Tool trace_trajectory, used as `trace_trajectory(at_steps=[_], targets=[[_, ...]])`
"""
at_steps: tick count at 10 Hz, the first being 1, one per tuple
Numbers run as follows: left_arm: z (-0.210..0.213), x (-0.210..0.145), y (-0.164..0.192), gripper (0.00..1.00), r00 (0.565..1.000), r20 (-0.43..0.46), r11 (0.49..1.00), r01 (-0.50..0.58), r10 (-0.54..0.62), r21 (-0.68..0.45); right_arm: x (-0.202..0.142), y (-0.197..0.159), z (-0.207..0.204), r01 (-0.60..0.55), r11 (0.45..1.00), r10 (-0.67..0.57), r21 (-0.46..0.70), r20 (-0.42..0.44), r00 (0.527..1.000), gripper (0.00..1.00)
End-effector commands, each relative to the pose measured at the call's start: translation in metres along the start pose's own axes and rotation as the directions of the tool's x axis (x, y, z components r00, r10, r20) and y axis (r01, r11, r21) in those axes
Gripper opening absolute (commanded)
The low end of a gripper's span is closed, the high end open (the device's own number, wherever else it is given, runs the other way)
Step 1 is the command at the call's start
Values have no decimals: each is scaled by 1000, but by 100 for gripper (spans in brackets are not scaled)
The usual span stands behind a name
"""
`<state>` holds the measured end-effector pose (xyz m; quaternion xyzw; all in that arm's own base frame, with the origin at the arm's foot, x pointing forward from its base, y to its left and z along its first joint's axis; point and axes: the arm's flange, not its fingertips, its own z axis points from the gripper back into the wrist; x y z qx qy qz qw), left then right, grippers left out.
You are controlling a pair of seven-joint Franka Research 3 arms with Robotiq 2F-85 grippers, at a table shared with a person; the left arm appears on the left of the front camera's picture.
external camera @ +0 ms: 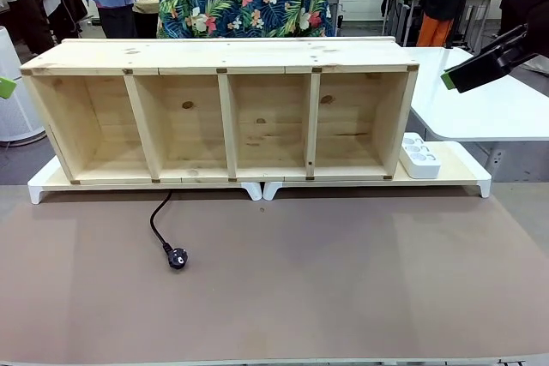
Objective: Perform cable management.
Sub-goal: When the cord part of the Power Cable appears at the lower middle area of the table and stops, grasp the cord part of the Power Cable.
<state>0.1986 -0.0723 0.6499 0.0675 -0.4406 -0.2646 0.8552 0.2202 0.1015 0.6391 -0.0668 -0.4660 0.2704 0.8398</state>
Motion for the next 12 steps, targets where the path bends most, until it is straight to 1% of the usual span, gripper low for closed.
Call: trace_trajectory(at_steps=[1,2,3,8,10,11,12], targets=[[0,0,1,100,1000,2,1000,-2,2,-1,0,-1,0,0,1000,0,-2,0,1000,100],[0,0,1,100,1000,2,1000,-2,2,-1,0,0,0,0,1000,0,0,0,1000,100],[0,0,1,100,1000,2,1000,-2,2,-1,9,10,-6,-27,999,27,33,-3,1000,100],[0,0,1,100,1000,2,1000,-2,2,-1,50,72,-33,-150,976,161,157,-59,985,100],[0,0,1,100,1000,2,1000,-2,2,-1,70,107,-52,-179,960,203,217,-92,975,100],[0,0,1,100,1000,2,1000,-2,2,-1,82,130,-67,-194,952,227,237,-124,966,100],[0,0,1,100,1000,2,1000,-2,2,-1,92,150,-78,-178,951,223,254,-159,962,100]])
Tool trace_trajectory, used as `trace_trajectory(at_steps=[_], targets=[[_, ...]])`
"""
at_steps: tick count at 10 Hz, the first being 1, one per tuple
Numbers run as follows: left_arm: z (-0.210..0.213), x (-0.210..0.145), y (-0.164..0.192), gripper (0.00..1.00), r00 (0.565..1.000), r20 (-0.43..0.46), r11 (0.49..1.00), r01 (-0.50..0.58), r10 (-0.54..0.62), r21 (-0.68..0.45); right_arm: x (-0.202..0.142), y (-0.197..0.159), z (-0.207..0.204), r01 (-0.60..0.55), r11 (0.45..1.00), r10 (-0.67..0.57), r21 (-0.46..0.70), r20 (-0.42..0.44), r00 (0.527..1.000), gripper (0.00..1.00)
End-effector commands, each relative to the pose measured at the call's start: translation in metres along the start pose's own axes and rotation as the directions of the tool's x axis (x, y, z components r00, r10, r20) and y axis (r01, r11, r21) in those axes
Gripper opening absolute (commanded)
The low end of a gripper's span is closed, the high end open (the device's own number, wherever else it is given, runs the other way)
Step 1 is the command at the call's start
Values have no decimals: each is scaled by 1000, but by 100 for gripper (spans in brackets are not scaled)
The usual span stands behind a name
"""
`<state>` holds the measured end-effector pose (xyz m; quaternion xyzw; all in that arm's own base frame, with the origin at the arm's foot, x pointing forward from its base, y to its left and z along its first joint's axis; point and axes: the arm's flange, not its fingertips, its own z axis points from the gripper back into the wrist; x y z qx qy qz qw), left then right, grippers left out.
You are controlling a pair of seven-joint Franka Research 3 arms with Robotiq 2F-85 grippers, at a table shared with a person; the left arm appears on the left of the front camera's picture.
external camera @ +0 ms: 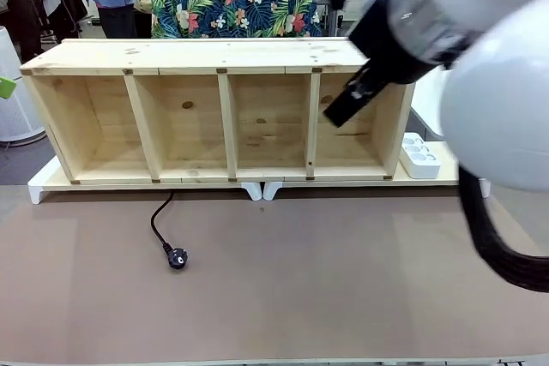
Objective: Perform cable management.
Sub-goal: When the cord part of the Power Cable appears at the lower middle area of the table and stops, grasp the cord part of the Power Cable.
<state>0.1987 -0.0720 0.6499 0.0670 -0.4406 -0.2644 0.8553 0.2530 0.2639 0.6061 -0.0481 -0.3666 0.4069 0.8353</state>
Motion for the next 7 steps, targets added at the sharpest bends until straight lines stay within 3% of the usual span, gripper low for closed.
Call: trace_trajectory(at_steps=[1,3,5,7], targets=[[0,0,1,100,1000,2,1000,-1,1,0,38,20,-22,24,999,-20,46,-74,997,100],[0,0,1,100,1000,2,1000,-1,1,0,63,47,-46,41,997,-34,66,-109,993,100],[0,0,1,100,1000,2,1000,-1,1,0,83,70,-84,127,992,-128,-16,-189,974,100],[0,0,1,100,1000,2,1000,-1,1,0,103,100,-120,150,989,-148,-8,-207,967,100]])
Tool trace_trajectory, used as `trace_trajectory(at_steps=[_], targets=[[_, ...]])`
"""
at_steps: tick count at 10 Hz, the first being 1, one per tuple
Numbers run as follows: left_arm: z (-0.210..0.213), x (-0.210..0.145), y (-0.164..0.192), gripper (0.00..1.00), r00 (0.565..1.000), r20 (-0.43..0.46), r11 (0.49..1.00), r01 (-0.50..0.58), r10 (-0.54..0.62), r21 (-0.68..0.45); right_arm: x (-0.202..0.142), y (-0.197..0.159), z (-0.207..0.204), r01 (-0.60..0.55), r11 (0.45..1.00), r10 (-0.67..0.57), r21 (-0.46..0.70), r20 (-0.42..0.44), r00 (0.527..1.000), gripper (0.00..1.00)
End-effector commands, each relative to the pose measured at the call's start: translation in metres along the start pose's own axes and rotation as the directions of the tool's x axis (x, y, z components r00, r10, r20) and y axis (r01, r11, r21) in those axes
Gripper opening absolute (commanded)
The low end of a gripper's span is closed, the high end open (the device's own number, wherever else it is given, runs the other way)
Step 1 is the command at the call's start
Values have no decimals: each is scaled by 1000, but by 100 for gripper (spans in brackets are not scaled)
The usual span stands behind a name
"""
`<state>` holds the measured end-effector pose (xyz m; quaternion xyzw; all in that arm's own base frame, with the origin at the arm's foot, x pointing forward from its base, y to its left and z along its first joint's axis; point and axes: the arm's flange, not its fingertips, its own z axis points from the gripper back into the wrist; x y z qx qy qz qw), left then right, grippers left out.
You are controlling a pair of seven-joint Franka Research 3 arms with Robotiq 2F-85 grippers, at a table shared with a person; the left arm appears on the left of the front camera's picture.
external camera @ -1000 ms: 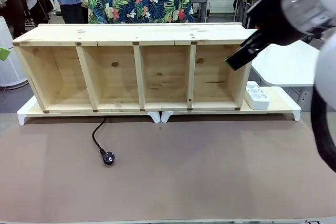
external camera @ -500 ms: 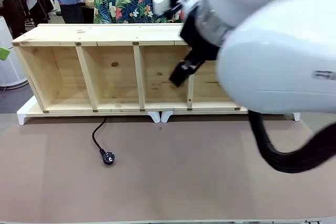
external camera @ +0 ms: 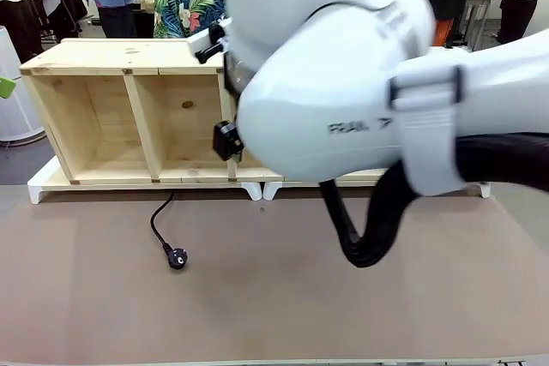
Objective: Perform cable management.
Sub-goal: When the cord part of the Power Cable appears at the lower middle area of the table and stops, grasp the cord part of the Power Cable.
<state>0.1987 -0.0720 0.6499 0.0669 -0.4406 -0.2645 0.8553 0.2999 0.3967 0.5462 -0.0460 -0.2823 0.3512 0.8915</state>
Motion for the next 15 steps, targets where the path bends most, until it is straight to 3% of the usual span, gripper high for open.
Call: trace_trajectory(at_steps=[1,5,10,15], targets=[[0,0,1,100,1000,2,1000,-1,1,0,33,36,-25,13,1000,-13,-11,-23,1000,100],[0,0,1,100,1000,2,1000,-1,1,0,49,83,-79,38,999,-37,15,-54,998,100],[0,0,1,100,1000,2,1000,-1,1,0,42,132,-125,-27,998,31,58,-77,997,100],[0,0,1,100,1000,2,1000,-1,1,0,44,141,-133,-72,994,77,79,-65,995,100]])
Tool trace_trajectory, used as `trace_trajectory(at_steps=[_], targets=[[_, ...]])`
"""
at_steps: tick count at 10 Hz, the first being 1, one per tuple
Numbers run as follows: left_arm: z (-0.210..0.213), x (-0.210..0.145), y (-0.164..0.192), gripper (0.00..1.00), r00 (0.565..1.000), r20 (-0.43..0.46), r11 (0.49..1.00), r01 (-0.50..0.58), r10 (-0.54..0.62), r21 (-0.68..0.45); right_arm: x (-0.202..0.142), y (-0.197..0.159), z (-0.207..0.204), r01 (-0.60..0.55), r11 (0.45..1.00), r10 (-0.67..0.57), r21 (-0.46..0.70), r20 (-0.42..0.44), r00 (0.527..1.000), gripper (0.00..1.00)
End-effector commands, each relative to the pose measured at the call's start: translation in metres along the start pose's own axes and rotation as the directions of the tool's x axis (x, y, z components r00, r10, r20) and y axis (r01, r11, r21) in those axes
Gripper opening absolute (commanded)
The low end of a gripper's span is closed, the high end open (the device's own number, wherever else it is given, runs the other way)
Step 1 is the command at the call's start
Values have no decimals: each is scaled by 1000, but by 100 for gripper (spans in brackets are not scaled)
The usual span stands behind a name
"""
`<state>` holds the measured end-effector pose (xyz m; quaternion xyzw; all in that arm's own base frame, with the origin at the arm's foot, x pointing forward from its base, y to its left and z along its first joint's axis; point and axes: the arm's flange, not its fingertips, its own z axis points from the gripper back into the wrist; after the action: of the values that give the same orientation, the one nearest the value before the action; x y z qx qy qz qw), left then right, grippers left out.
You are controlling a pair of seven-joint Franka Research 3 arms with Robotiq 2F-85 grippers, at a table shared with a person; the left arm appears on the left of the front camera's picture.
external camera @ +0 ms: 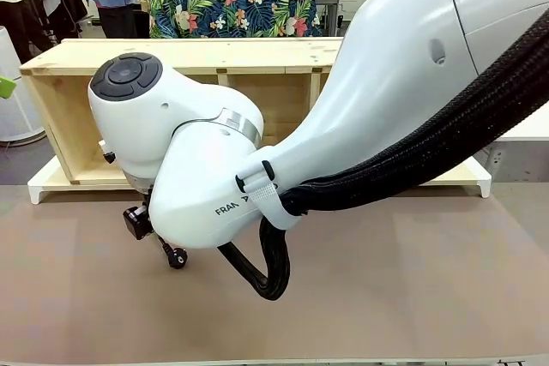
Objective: Perform cable management.
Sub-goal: When the cord part of the Power Cable appears at the lower middle area of the table and stops, grasp the cord part of the Power Cable.
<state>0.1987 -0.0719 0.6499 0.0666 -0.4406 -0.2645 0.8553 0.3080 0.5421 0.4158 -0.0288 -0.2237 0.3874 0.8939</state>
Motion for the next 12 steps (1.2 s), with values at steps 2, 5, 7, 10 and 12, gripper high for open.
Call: trace_trajectory(at_steps=[2,5,7,10,12], targets=[[0,0,0,100,1000,2,1000,-1,0,1,7,0,-3,-6,1000,6,-10,45,999,100],[0,0,0,100,1000,2,1000,-1,0,1,4,-3,1,4,1000,-4,1,11,1000,100],[0,0,0,100,1000,2,1000,-1,0,1,4,-3,1,4,1000,-4,1,11,1000,100],[0,0,0,100,1000,2,1000,-1,0,1,4,-3,1,4,1000,-4,1,11,1000,100],[0,0,0,100,1000,2,1000,-1,0,1,4,-3,2,5,1000,-5,5,16,1000,100]])
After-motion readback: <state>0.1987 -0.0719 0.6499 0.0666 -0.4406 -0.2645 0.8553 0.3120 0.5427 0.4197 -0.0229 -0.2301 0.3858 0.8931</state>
